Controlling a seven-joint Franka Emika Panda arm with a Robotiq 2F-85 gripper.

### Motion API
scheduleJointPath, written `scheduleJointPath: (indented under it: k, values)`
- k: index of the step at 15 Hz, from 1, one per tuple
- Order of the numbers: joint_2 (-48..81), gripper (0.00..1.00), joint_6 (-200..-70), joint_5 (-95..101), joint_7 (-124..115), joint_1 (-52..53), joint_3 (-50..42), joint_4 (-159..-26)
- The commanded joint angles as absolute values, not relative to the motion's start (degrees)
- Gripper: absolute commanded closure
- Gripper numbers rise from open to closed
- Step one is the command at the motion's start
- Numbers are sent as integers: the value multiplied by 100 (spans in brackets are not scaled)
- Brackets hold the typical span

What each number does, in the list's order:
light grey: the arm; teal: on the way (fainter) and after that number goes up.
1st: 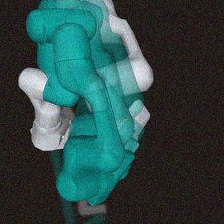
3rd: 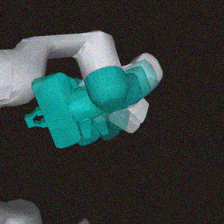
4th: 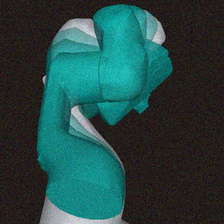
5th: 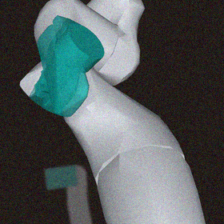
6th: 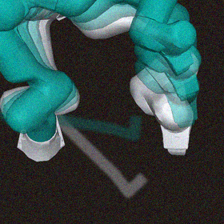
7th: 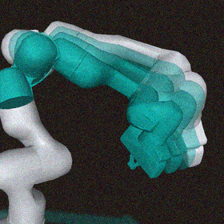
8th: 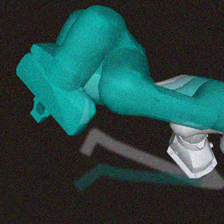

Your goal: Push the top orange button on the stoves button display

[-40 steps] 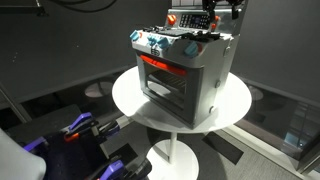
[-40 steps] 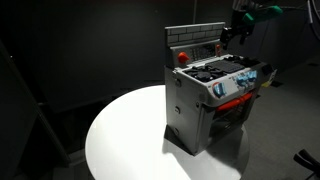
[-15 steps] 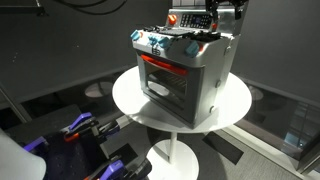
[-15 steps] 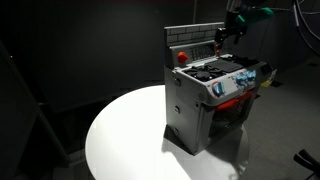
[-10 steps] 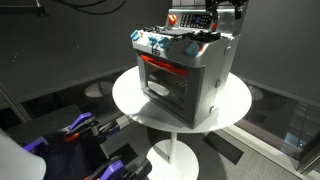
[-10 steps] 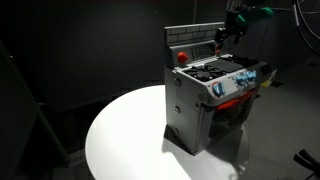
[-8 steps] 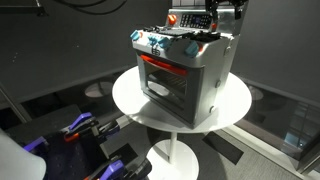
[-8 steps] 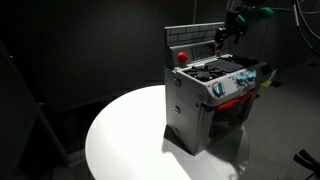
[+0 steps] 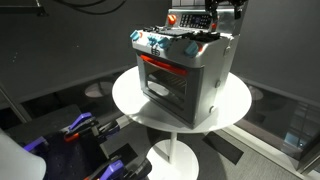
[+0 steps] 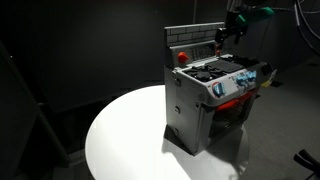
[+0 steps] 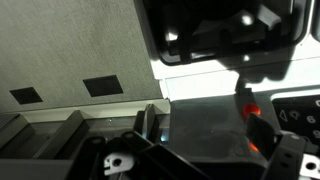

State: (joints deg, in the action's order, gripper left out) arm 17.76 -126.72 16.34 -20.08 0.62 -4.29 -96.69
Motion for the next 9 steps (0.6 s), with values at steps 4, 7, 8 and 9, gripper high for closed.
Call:
scheduleJointPath:
  k: [4, 7, 8, 9]
  values:
    - [1570, 0, -12675, 1545, -1890, 120, -435, -9838]
    - [1501, 0, -12689, 1542, -1871, 126, -426, -9912]
    - [1464, 0, -12693, 1542, -1866, 130, -423, -9948]
    - [1433, 0, -12694, 1544, -1865, 135, -420, -9976]
